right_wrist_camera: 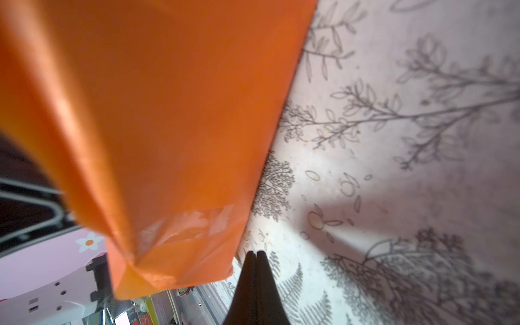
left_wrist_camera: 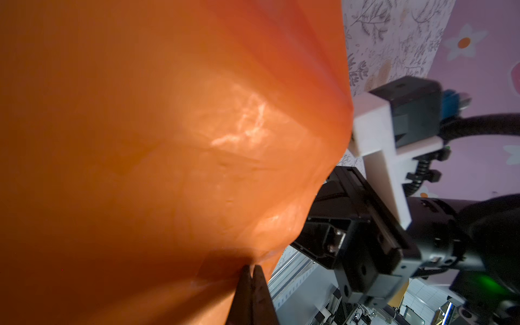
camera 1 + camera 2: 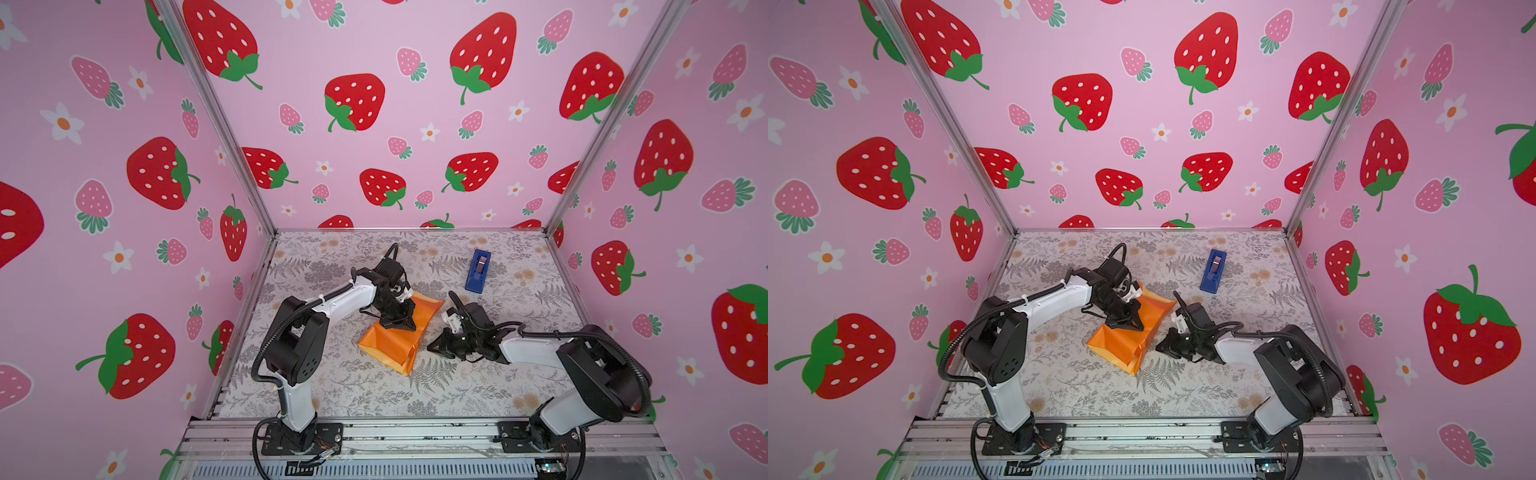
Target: Wrap the gift box in paper
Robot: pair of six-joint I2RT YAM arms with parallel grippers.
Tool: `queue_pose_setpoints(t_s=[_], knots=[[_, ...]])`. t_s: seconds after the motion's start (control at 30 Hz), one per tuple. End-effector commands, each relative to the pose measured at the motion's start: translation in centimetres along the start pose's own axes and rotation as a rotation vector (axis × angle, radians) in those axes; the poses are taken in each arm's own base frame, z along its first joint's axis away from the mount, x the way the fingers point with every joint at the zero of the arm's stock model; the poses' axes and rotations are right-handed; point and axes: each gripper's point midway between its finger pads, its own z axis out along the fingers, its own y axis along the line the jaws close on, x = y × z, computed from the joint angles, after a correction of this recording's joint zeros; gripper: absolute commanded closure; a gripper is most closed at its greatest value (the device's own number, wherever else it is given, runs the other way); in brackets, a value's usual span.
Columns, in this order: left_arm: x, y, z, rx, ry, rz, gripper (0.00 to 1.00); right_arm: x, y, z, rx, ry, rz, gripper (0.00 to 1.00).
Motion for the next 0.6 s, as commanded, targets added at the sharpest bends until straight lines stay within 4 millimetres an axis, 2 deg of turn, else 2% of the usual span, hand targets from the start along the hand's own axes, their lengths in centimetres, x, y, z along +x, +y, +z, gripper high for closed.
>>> queue_pose_setpoints(t_s=[0.0, 0.13, 0.37, 0.47, 0.57], knots=[[2.0, 2.2, 0.0, -0.091, 0.054, -0.048, 1.0, -0.4, 1.8, -0.2, -0.061, -0.025, 0.009, 1.0], [1.9, 2.1, 0.0, -0.089, 0.05, -0.045, 1.0, -1.2, 2.5, 0.6, -0.078, -0.032, 0.005, 1.0], [1.7, 1.6, -0.3, -0.08, 0.039, -0.038, 1.0, -1.3, 1.5, 2.6, -0.099, -0.005, 0.039, 1.0], [1.3, 1.1, -0.8, -0.074, 0.026, -0.027, 1.0, -0.8, 0.2, 2.4, -0.044, 0.0, 0.05, 1.0], [0.5, -0.2, -2.1, -0.063, -0.019, 0.007, 0.99, -0.7, -0.9, 1.3, 0.04, -0.025, 0.043, 1.0]])
